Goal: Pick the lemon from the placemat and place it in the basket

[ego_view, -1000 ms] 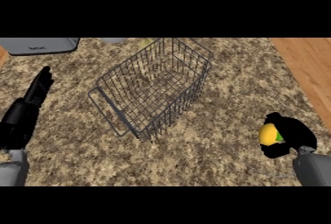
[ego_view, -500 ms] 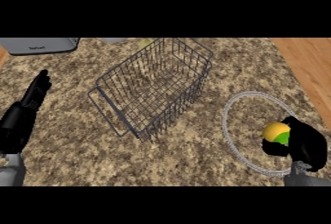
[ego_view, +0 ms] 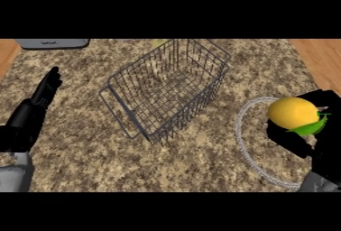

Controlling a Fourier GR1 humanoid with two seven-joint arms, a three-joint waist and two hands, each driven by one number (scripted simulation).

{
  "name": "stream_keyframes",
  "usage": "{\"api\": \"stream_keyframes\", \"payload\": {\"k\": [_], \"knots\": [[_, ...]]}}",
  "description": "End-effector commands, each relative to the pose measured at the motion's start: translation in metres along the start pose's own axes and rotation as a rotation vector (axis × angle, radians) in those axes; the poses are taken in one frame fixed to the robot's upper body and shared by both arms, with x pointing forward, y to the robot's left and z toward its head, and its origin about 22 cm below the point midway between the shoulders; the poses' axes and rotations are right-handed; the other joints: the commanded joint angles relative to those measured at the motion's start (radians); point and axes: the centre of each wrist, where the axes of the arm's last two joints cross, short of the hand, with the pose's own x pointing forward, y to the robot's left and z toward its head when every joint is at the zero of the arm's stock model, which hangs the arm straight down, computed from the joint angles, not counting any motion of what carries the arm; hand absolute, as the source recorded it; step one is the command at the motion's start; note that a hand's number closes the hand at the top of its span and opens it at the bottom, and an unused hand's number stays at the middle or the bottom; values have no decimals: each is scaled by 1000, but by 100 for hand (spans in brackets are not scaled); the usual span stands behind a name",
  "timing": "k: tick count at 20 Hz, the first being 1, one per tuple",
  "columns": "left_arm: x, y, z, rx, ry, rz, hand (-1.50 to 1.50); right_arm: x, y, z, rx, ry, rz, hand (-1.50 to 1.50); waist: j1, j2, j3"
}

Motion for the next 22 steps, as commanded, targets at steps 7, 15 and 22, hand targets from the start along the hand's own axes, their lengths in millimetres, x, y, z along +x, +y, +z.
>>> {"api": "stream_keyframes", "payload": {"k": [7,15,22], "knots": [[5,-16,-8,-52,-32,20,0,133,-63,36,25,-111,-110,150,64,15,1],[12,-10,-12,-80,-34,20,0,210,-51,-1,130,-60,-104,150,84,17,2],[14,-12,-22,-54,-63,4,0,241,-17,-42,270,23,-75,150,88,24,2]]}}
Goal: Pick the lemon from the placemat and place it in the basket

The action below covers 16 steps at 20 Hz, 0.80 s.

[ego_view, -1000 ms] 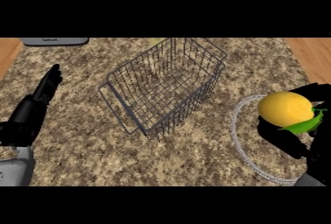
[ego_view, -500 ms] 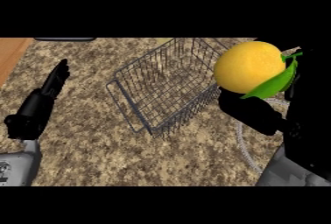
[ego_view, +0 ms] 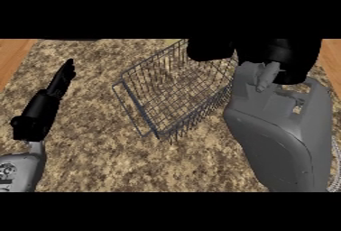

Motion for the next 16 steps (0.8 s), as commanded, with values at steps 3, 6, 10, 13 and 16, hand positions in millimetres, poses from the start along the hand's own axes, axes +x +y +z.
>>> {"api": "stream_keyframes", "payload": {"k": [3,6,10,13,16], "knots": [[-2,-10,3,-18,-4,9,0,17,33,-21,144,236,60,150,7,0,1],[-11,-6,4,-6,-3,4,0,22,37,-35,209,278,68,150,2,1,0],[-1,-10,1,5,0,0,0,30,52,-39,214,316,265,150,-10,-7,0],[-13,3,11,5,16,-2,0,17,75,-40,239,345,381,150,-14,-9,0],[-12,2,7,10,11,3,0,26,77,-38,240,323,444,150,-23,-10,1]]}}
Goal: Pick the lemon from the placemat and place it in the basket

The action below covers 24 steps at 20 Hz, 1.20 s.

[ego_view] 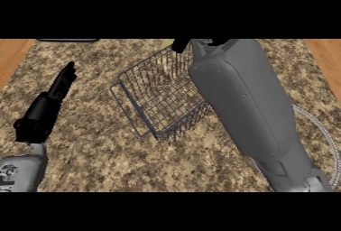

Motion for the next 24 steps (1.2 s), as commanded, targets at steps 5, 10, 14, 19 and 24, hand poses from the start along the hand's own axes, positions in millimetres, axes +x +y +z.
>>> {"api": "stream_keyframes", "payload": {"k": [5,10,14,19,24], "knots": [[-1,2,-3,-4,14,12,0,15,-2,-4,155,174,136,-150,-10,-2,1],[4,-3,-4,21,-2,5,0,8,-1,5,206,136,12,-150,-15,-3,2],[16,-1,-3,13,-8,1,0,10,9,2,99,116,-120,-150,-1,1,2],[2,14,5,8,2,3,0,-9,-19,-9,-102,142,-430,-150,-11,0,2],[-9,9,13,31,22,5,0,-32,-55,-8,-283,202,-593,-150,-39,-10,2]]}}
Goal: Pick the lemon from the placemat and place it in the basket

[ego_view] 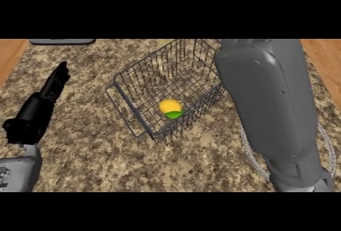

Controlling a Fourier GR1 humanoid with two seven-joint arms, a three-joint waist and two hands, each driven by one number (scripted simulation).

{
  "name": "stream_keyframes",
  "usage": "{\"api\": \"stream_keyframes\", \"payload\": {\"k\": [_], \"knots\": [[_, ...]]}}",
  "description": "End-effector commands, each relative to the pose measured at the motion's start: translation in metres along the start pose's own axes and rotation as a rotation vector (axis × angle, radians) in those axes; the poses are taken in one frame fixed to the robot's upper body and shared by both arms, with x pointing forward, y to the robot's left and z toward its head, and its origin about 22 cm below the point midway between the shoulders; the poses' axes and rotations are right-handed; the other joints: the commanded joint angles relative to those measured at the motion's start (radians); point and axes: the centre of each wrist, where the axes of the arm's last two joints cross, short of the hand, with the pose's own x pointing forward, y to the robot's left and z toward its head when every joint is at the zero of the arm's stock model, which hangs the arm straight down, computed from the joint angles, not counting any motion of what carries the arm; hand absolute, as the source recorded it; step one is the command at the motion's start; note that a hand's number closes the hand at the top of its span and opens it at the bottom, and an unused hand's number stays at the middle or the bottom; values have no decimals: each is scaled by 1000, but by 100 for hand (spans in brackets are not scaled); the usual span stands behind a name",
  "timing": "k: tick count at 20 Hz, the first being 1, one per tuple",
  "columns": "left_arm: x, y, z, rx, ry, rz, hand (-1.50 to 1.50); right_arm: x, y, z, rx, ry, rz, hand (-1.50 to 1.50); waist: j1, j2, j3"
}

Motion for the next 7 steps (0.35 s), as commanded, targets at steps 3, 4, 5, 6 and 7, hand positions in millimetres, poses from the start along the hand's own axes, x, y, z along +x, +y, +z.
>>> {"api": "stream_keyframes", "payload": {"k": [3,4,5,6,7], "knots": [[-7,6,7,25,30,-11,0,-24,-46,-6,-250,202,-248,-150,-23,-6,1],[-15,10,10,31,33,-10,0,-27,-52,-1,-289,203,-276,-150,-31,-8,0],[-11,0,10,27,39,-2,0,-49,-54,-5,-318,212,-269,-150,-32,-6,1],[-1,10,11,31,34,-7,0,-50,-66,2,-327,230,-279,-150,-30,-15,2],[-2,9,11,14,29,-16,0,-63,-74,-2,-371,239,-282,-150,-29,-9,1]]}}
